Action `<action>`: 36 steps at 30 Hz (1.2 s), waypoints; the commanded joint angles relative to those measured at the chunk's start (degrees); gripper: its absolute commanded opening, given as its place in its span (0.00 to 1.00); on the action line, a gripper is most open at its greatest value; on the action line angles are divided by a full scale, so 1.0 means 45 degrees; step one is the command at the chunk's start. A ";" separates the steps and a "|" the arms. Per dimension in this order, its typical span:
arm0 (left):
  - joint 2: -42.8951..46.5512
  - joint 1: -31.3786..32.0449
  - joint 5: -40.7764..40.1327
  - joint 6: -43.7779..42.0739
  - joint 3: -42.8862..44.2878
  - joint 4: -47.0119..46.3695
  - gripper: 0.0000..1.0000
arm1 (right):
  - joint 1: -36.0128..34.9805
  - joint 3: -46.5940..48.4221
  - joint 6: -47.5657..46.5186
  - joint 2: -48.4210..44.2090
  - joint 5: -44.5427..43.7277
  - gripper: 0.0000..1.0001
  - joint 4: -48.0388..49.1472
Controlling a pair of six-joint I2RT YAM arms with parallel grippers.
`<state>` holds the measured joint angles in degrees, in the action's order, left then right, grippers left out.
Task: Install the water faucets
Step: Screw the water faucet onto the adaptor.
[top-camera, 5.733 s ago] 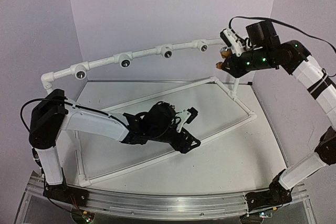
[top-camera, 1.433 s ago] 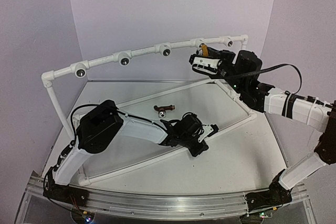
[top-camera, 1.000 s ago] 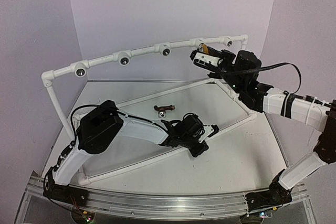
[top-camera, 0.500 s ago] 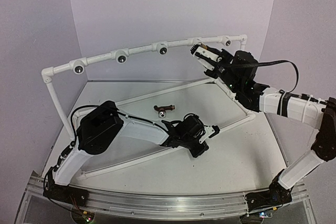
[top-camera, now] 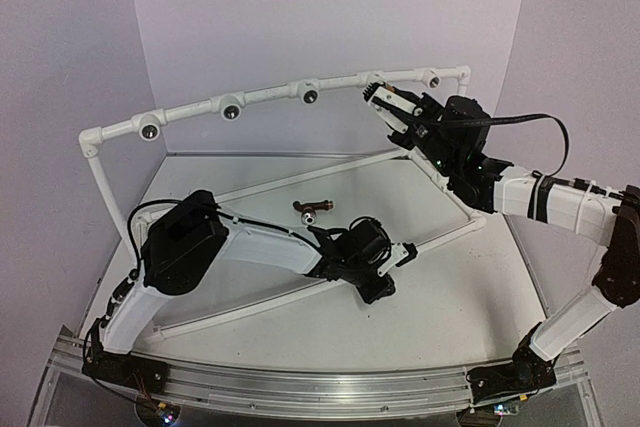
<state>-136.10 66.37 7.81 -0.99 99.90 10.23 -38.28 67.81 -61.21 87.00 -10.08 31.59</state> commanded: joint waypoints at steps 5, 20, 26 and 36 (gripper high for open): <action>0.2405 -0.0467 0.0251 0.0066 0.0676 0.2934 0.54 | 0.0124 0.0595 0.0619 -0.0144 -0.0350 0.00 0.0100; -0.0478 -0.1206 -0.0371 -0.0769 0.2129 0.3684 0.65 | 0.0059 0.0621 0.0770 0.0061 -0.0264 0.00 0.0094; -0.1319 -0.0588 0.0052 -0.0645 0.2076 0.3686 0.46 | 0.0002 0.0702 0.0908 0.0116 -0.0304 0.00 0.0018; -0.1748 -0.0241 0.0352 -0.0335 0.1386 0.3681 0.07 | -0.0327 0.1004 0.1734 0.0644 -0.1188 0.00 0.0093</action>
<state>-139.09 62.22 4.69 -4.21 108.67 22.99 -38.99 68.90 -58.07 87.41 -11.70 30.35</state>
